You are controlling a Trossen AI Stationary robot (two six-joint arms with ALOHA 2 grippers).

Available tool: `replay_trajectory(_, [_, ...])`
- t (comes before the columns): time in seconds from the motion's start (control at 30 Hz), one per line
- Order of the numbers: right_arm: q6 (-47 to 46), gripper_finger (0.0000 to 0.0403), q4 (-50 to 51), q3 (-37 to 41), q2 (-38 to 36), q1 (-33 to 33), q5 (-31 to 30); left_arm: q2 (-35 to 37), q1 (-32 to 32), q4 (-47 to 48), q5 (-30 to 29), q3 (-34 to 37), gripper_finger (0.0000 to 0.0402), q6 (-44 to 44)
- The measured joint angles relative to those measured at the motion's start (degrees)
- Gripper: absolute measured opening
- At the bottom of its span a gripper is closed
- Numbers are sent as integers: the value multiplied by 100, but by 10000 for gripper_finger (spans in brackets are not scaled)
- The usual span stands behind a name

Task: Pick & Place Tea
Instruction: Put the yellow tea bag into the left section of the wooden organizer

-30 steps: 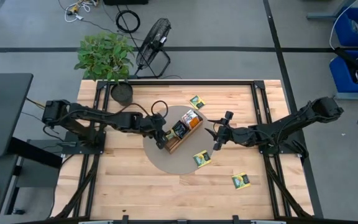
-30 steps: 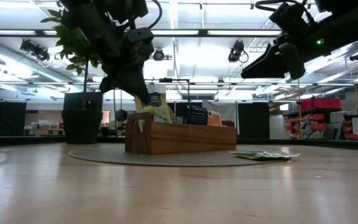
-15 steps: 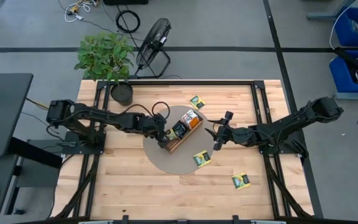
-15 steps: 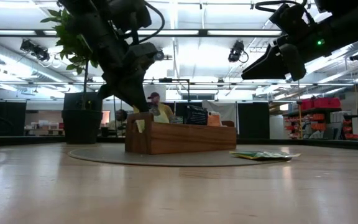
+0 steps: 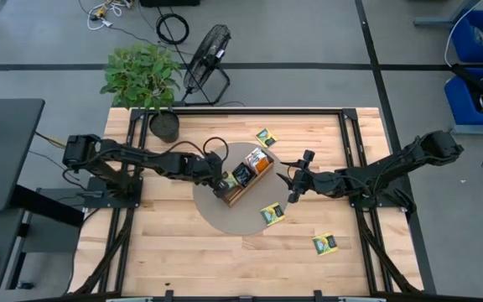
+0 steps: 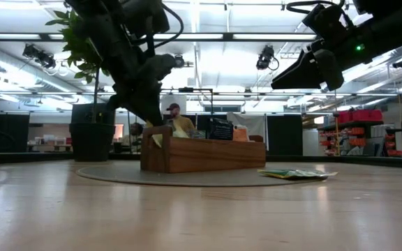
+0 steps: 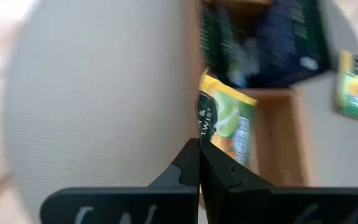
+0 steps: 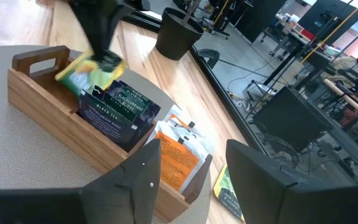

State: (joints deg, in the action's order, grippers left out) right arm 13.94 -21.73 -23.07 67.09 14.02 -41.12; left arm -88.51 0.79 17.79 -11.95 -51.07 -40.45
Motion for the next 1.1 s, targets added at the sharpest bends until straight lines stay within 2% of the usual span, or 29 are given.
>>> replay_trajectory(0.13, [-25, 190, 6, 0, 0, 0, 0, 0, -66, -50, -212, 0, 3, -61])
replay_trajectory(0.33, [-42, 190, 8, 0, 0, 0, -3, 0, -184, -337, 247, 0, 5, -61])
replay_trajectory(0.87, [-104, 190, 52, -2, 2, 0, -3, 0, -234, -325, 159, 0, 10, -46])
replay_trajectory(0.97, [-104, 190, 63, -2, 2, 0, -5, -2, -234, -428, 77, 0, 28, 206])
replay_trajectory(1.1, [-128, 190, 106, -2, 2, -2, -5, -4, -234, -447, 7, 0, 79, 515])
